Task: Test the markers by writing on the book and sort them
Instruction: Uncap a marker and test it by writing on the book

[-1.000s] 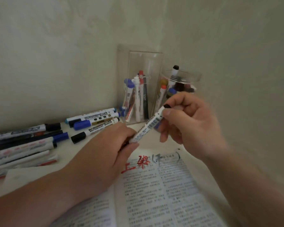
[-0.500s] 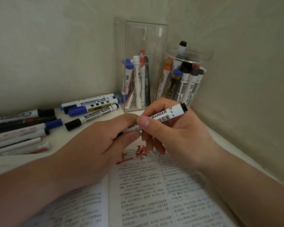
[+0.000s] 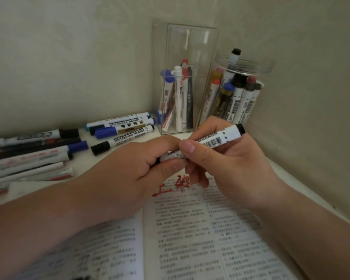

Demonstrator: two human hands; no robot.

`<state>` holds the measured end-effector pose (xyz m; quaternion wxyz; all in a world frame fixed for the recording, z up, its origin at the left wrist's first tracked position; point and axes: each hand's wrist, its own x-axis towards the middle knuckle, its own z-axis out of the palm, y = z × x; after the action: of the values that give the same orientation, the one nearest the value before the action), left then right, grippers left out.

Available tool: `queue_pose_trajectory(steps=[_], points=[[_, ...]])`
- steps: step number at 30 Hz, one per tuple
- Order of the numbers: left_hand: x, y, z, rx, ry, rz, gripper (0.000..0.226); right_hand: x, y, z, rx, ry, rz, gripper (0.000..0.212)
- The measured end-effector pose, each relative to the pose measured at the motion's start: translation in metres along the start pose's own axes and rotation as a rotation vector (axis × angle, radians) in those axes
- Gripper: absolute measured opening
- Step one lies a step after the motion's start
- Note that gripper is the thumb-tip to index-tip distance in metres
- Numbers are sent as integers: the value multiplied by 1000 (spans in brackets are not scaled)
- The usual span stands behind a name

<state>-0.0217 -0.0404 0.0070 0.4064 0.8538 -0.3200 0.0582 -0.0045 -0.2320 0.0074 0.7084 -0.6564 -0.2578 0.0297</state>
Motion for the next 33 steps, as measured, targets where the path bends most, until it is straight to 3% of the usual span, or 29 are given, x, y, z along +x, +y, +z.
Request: queue_pose_trajectory(steps=[3,8,11,16,18,23,28,33], points=[[0,-1,-4,-21,-35,9,21,-3,-2,2,1,8,-59,10],[0,3,-10,-85,-83,-5,20,-6,-7,5,10,-3,-139,16],[-3,0,-7,-64,-74,-54,16,-5,-5,2,-104,8,-190,19],[-4,-1,6,-26,-70,-171,36,4,2,6,-204,103,-149,15],[-4,1,7,1,-86,-191,47,5,1,12,-124,116,-121,13],[-2,5,7,-30,-2,-126,42,4,-11,30,588,84,60,29],[-4,14,10,-64,55,-38,28,5,-28,35,629,122,17,44],[-3,11,10,-78,-11,-67,28,8,-22,24,554,79,35,38]])
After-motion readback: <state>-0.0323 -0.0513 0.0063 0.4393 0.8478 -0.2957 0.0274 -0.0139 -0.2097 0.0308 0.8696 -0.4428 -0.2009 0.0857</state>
